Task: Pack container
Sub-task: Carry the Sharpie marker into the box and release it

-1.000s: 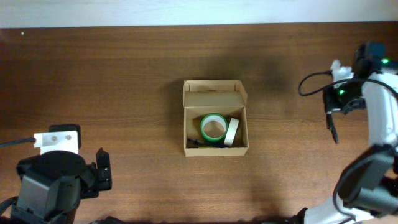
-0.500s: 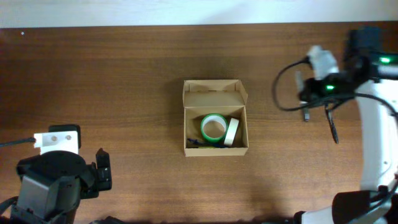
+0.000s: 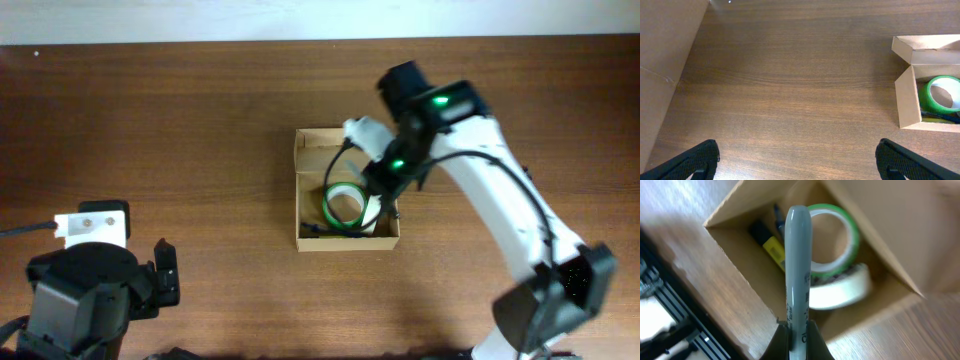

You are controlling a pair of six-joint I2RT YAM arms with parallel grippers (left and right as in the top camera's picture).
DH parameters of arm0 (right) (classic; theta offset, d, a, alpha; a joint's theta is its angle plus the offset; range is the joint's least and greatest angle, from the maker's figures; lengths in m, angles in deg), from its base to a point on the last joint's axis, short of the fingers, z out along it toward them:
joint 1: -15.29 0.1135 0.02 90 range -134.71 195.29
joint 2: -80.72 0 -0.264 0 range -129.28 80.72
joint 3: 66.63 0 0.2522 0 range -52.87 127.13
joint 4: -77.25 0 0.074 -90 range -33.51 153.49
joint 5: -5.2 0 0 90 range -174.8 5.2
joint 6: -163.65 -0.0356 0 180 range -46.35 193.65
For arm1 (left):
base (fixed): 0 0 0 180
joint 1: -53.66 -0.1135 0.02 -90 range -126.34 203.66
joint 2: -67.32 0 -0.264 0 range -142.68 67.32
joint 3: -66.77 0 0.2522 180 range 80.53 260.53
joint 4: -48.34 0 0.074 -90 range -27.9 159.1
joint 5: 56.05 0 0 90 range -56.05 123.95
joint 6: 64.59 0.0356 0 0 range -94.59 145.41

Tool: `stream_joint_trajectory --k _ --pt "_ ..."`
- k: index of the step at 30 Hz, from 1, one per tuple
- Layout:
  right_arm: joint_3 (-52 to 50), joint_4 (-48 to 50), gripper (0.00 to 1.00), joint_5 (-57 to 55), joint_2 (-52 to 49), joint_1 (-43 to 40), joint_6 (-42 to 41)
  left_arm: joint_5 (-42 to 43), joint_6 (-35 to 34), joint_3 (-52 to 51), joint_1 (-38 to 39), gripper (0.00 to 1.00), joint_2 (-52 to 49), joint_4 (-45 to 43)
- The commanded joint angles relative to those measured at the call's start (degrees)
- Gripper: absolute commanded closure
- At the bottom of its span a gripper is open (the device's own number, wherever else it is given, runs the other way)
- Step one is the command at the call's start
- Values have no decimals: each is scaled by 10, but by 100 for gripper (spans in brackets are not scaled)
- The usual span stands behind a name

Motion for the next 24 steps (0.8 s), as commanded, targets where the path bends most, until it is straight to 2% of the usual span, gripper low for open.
stream_joint_trajectory --k 1,7,24 --pt "3 0 96 -6 -44 33 42 4 9 -3 -2 0 2 3" --pt "3 0 96 9 -87 58 72 4 9 -3 -2 0 2 3" --pt "1 -3 96 69 -91 59 136 19 9 -3 -2 0 2 2"
